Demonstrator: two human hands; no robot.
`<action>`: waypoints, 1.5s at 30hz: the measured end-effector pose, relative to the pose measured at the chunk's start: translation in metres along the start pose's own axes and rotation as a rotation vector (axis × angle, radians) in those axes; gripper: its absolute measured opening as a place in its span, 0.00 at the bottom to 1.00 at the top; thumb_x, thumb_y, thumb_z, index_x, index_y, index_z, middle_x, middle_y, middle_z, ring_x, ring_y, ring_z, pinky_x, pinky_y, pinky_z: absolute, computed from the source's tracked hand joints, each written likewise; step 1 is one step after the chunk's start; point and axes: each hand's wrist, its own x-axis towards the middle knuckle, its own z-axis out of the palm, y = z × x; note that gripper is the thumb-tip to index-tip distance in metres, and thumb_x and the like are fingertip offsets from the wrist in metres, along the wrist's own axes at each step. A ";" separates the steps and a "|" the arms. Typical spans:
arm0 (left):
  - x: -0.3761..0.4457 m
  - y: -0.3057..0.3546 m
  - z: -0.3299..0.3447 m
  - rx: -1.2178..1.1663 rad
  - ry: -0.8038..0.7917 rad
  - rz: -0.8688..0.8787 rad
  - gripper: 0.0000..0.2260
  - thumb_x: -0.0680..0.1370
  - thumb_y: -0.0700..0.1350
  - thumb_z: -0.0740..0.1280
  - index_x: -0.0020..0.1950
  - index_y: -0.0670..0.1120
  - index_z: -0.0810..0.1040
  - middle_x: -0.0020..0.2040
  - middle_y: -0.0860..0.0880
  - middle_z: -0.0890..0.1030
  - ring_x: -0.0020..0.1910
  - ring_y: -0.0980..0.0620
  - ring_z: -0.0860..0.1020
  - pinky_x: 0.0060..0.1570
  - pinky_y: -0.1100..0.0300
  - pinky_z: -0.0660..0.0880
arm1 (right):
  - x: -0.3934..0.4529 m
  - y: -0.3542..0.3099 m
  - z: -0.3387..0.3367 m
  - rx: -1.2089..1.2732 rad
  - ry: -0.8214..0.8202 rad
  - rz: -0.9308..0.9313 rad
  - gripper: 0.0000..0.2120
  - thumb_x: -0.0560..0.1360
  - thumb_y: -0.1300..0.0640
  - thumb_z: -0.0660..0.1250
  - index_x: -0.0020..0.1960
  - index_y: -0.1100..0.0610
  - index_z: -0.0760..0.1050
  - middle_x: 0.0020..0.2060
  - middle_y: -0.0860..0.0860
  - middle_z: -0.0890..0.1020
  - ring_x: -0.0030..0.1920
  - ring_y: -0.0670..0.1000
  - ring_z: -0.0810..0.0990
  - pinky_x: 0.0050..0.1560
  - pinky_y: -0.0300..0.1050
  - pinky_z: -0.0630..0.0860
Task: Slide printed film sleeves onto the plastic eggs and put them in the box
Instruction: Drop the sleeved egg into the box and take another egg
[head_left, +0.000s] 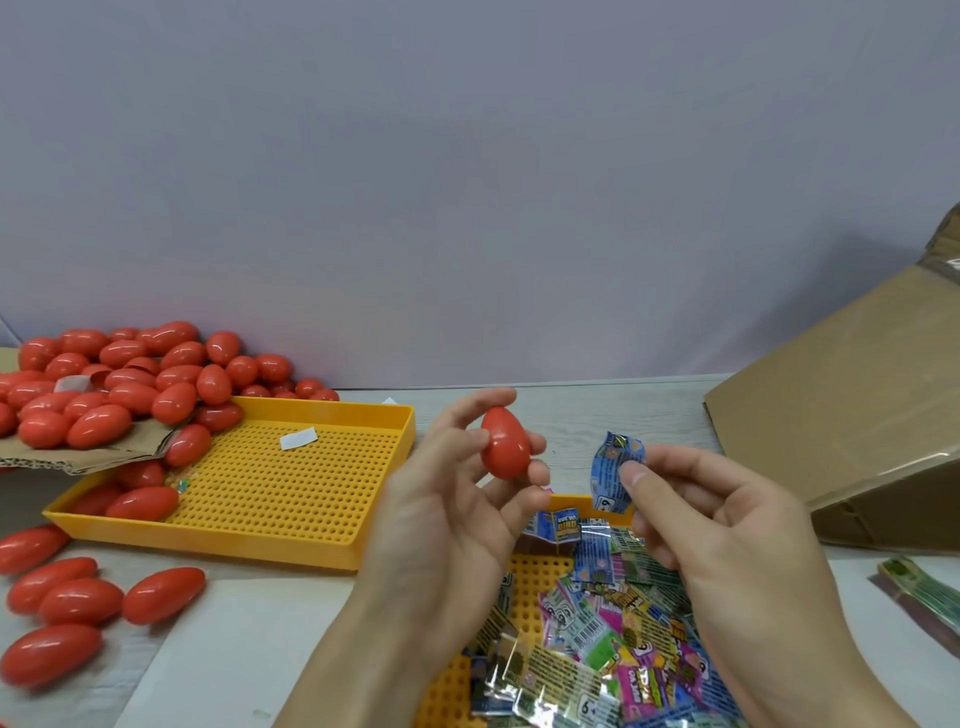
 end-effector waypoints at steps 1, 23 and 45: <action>0.001 -0.002 0.000 0.068 0.012 -0.004 0.12 0.69 0.38 0.66 0.52 0.41 0.80 0.40 0.41 0.78 0.33 0.48 0.77 0.29 0.60 0.77 | 0.000 0.000 0.000 -0.001 0.000 -0.007 0.03 0.69 0.59 0.75 0.41 0.52 0.84 0.31 0.51 0.84 0.30 0.42 0.80 0.29 0.30 0.73; 0.000 -0.017 -0.005 0.830 -0.089 0.174 0.03 0.75 0.46 0.71 0.43 0.50 0.85 0.28 0.51 0.77 0.27 0.54 0.74 0.33 0.64 0.73 | 0.003 0.005 -0.003 0.127 -0.284 0.127 0.08 0.65 0.56 0.65 0.37 0.57 0.83 0.31 0.56 0.75 0.31 0.51 0.70 0.25 0.39 0.66; 0.006 -0.022 -0.011 0.797 0.036 0.124 0.11 0.77 0.39 0.68 0.35 0.47 0.81 0.26 0.47 0.73 0.24 0.50 0.69 0.27 0.61 0.68 | -0.004 0.002 0.002 -0.047 -0.310 -0.022 0.10 0.69 0.45 0.68 0.44 0.48 0.85 0.33 0.47 0.82 0.33 0.42 0.77 0.36 0.35 0.73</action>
